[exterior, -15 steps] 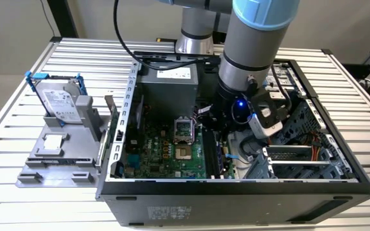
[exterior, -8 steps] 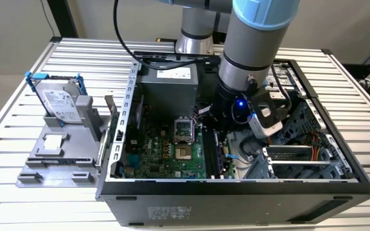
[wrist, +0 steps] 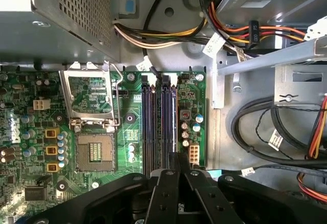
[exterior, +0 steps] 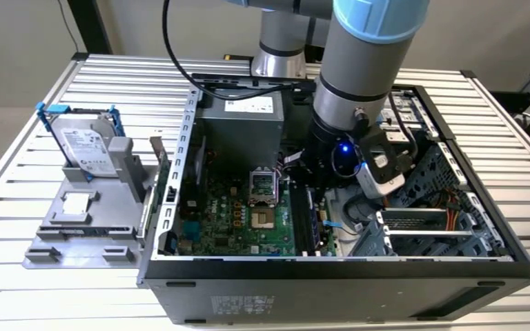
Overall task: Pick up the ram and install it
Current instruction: 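Insert the ram into the slot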
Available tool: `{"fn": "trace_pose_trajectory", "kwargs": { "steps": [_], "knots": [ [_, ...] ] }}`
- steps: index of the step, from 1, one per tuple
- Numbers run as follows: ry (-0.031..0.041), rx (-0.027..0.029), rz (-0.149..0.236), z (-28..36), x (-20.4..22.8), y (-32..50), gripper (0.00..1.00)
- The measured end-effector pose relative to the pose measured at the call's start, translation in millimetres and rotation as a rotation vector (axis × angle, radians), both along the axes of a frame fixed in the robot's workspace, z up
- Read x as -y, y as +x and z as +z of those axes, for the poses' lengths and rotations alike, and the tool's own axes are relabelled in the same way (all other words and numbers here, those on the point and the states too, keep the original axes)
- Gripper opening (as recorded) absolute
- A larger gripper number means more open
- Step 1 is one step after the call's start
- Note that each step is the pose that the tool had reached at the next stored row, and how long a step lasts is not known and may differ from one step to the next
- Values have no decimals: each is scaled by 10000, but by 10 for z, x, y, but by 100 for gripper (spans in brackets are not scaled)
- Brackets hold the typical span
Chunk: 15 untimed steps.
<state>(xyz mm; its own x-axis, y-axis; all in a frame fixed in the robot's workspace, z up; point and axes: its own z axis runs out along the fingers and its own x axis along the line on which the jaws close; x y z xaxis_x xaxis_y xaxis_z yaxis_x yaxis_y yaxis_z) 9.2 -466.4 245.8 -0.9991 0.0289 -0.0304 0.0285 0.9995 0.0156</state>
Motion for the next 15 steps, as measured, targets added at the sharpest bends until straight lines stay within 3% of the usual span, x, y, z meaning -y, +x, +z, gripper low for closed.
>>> {"fn": "trace_pose_trajectory", "kwargs": {
  "steps": [5,6,12,13,15],
  "knots": [
    [16,0,-1,0,0,0,0],
    [58,0,0,0,2,0,0],
    [1125,-21,0,0,6,0,0],
    [1145,-19,2,0,6,-1,0],
    [1063,-3,68,0,6,-1,0]
  ]
}}
